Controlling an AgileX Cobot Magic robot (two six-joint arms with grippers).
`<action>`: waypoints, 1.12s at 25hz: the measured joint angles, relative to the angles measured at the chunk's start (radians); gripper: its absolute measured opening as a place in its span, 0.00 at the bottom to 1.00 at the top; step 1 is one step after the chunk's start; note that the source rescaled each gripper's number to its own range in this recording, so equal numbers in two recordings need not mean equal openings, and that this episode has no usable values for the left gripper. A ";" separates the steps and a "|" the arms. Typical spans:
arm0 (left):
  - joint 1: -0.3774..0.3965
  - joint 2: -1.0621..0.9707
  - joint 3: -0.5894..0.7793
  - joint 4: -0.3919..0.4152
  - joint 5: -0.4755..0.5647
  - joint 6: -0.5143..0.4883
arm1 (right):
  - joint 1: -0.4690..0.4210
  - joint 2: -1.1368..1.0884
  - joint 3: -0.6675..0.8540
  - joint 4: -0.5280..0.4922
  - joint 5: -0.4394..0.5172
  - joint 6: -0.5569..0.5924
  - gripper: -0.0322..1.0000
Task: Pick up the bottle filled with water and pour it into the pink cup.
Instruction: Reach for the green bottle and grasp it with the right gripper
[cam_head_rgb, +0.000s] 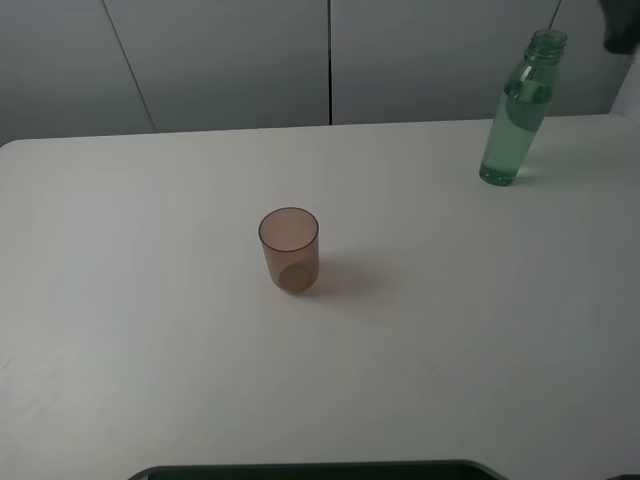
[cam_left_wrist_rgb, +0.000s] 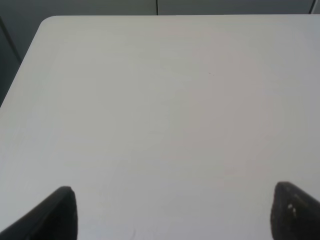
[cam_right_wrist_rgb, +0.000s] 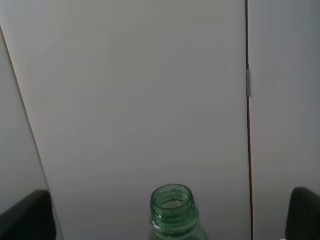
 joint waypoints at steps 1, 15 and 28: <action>0.000 0.000 0.000 0.000 0.000 0.000 | 0.000 0.026 0.012 -0.001 -0.036 0.009 1.00; 0.000 0.000 0.000 0.000 0.000 0.002 | 0.032 0.424 0.029 -0.058 -0.263 0.041 1.00; 0.000 0.000 0.000 0.000 0.000 0.002 | 0.040 0.723 -0.016 -0.075 -0.557 0.025 1.00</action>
